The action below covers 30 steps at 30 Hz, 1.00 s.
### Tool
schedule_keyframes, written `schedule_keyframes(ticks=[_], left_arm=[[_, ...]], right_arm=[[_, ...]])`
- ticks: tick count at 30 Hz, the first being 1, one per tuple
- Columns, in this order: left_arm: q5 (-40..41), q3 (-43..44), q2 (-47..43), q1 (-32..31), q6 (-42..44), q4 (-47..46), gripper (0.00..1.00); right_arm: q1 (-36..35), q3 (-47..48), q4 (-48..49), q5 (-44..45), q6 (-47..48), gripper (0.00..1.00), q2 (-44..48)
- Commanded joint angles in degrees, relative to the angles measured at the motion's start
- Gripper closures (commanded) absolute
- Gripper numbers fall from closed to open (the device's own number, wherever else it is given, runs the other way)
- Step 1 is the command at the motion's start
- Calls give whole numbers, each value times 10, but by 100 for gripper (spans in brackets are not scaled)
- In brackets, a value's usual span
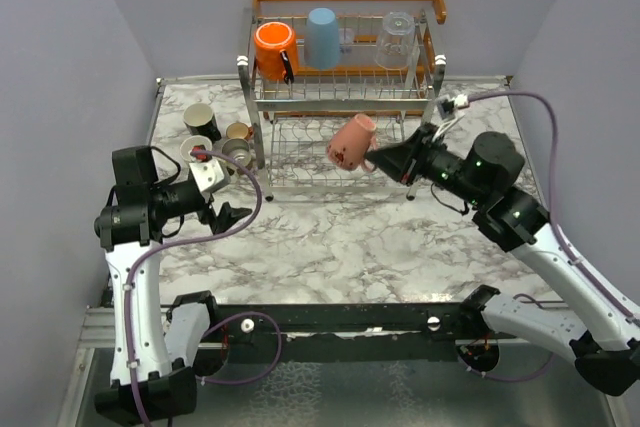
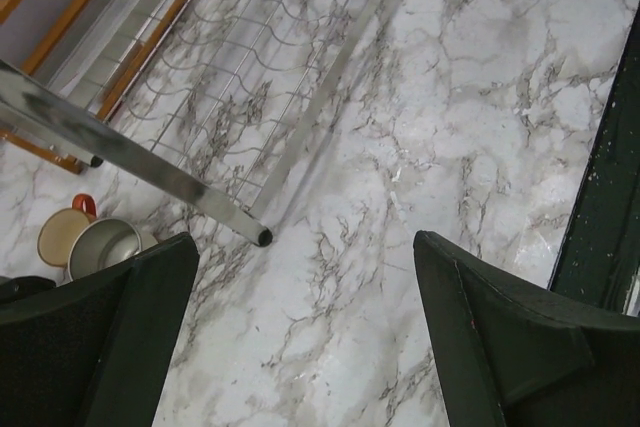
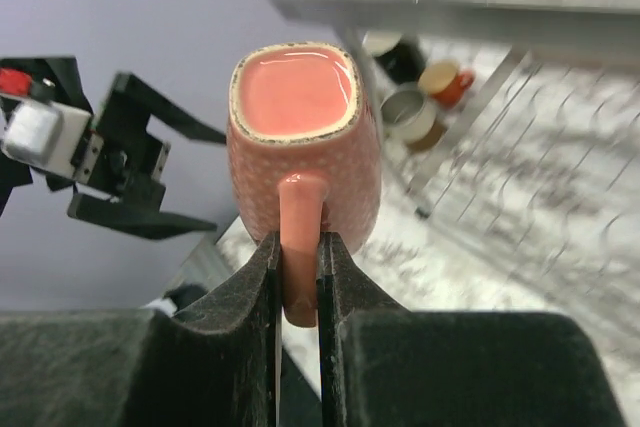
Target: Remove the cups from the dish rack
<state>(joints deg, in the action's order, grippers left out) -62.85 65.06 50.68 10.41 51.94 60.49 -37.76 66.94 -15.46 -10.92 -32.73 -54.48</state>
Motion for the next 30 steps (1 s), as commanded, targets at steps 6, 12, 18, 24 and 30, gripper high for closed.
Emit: schedule_keyframes(ticks=[6, 12, 18, 24, 30], left_arm=[[-129, -90, -96, 0, -118, -197, 8], [-139, -185, -107, -4, -339, -446, 11], [-38, -222, -89, -84, -314, -436, 13], [-24, -217, -89, -101, -265, -398, 14], [-35, -229, -84, -102, -286, -426, 32]], right_arm=[[-15, -258, 383, -113, -307, 99, 13], [-96, -292, 505, -37, -366, 99, -61], [-134, -304, 602, -2, -411, 99, -146], [-143, -315, 663, -6, -441, 99, -197], [-151, -338, 728, -17, -472, 99, -227]])
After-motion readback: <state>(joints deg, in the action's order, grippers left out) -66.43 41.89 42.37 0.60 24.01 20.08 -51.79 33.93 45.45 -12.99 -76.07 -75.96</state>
